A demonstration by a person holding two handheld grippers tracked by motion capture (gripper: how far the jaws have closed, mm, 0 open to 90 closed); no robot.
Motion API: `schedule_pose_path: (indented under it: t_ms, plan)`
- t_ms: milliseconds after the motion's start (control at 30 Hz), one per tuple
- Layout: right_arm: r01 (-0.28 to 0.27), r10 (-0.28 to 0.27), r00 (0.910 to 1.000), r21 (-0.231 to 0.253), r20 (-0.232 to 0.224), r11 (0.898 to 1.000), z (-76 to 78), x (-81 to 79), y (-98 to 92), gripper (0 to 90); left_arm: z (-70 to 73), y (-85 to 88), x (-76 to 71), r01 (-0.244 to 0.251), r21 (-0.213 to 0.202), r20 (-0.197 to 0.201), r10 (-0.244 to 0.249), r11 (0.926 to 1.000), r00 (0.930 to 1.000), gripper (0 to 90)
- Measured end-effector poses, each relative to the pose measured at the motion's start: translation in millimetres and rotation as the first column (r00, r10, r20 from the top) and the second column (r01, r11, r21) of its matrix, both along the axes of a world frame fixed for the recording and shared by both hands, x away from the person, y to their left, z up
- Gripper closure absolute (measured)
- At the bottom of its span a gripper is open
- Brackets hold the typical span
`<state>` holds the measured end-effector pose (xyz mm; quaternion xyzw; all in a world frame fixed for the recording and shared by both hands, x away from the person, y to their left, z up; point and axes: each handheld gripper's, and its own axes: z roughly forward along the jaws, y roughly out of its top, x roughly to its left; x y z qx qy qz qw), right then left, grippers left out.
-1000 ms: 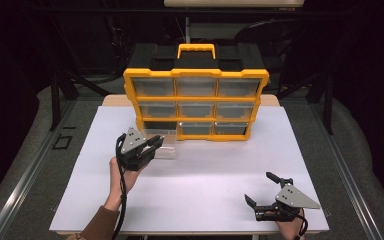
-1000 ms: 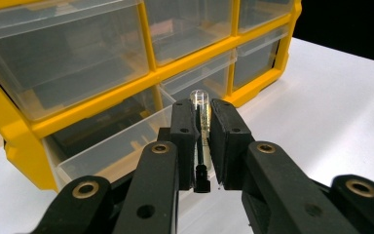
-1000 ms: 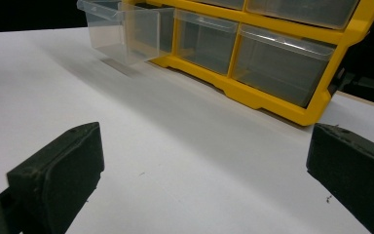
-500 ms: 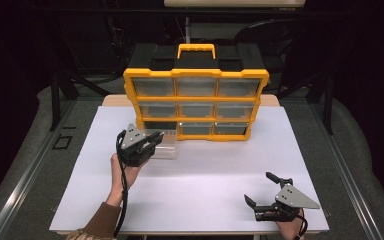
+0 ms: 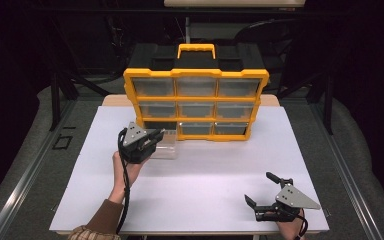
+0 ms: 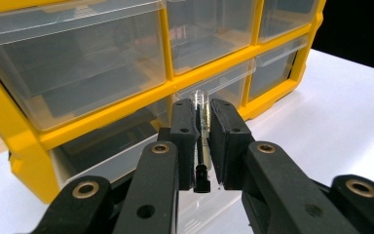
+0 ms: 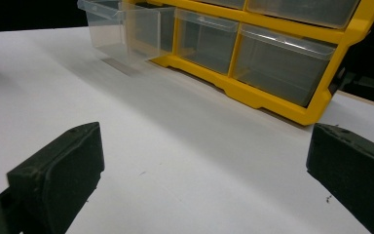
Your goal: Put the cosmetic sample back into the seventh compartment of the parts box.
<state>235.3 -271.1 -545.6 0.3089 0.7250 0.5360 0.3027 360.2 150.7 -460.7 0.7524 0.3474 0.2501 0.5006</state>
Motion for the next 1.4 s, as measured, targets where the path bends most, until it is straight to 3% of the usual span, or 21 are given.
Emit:
schedule_pose_path:
  t_ms: [700, 1400]
  plan:
    - [0.001, -0.001, 1.0000, -0.002, 0.001, 1.000, 0.0, -0.5, 0.0, 0.0, -7.6, -4.2, 9.7, -0.008, 0.009, 0.011, 0.008, 0.9999, 0.9999, 80.7]
    - [0.003, -0.003, 1.0000, -0.004, -0.002, 1.000, 0.0, -0.5, 0.3, 0.0, -17.4, -2.4, 16.0, -0.024, 0.032, -0.013, 0.025, 0.9992, 0.9996, 80.7]
